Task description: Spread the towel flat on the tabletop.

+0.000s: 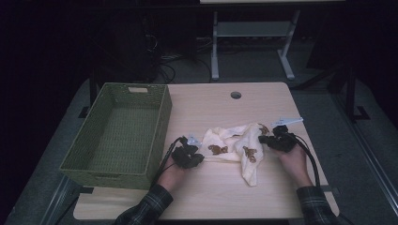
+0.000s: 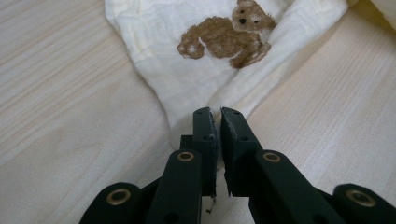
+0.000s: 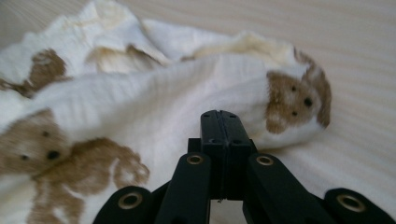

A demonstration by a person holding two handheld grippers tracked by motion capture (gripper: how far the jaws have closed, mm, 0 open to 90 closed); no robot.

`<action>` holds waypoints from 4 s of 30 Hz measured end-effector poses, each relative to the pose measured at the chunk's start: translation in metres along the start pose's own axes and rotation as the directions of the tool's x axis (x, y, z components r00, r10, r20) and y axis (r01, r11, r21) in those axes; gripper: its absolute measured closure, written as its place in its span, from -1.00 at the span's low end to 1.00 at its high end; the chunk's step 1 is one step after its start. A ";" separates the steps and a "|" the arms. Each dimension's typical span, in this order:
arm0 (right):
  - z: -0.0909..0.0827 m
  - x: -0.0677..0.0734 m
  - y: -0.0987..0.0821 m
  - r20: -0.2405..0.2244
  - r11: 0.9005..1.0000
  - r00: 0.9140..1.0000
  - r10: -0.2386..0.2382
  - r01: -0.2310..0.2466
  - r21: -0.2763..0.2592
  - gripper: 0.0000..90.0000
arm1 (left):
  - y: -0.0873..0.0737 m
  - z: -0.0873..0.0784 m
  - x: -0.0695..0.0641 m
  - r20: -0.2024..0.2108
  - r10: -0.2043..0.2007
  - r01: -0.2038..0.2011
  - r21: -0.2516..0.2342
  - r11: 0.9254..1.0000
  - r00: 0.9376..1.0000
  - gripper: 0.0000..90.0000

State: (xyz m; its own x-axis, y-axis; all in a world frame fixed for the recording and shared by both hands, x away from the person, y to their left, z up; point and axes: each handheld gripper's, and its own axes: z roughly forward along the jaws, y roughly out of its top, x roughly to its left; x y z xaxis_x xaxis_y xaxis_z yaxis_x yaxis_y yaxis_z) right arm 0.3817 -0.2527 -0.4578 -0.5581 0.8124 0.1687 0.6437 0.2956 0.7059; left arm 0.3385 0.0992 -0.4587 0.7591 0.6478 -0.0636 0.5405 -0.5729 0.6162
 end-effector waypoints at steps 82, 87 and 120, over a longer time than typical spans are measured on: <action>-0.044 -0.049 0.011 0.218 0.999 0.976 -0.010 0.016 -0.028 0.62 | -0.003 -0.027 0.001 -0.029 -0.065 0.063 -0.069 0.996 0.997 0.89; -0.054 -0.031 -0.002 0.116 0.999 0.993 -0.010 0.014 -0.038 0.54 | -0.002 -0.027 0.001 -0.033 -0.066 0.063 -0.072 0.995 0.997 0.89; -0.068 0.059 -0.094 -0.098 0.989 0.988 -0.122 0.130 0.073 0.95 | -0.003 -0.029 0.001 -0.025 -0.076 0.073 -0.082 0.994 0.997 0.89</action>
State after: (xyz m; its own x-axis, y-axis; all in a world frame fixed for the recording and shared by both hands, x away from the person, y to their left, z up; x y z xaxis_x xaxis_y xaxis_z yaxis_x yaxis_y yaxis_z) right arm 0.2532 -0.2667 -0.4673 -0.6811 0.7172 0.1474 0.6024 0.4343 0.6697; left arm 0.3270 0.1166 -0.4381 0.7068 0.7016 -0.0905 0.5631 -0.4805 0.6723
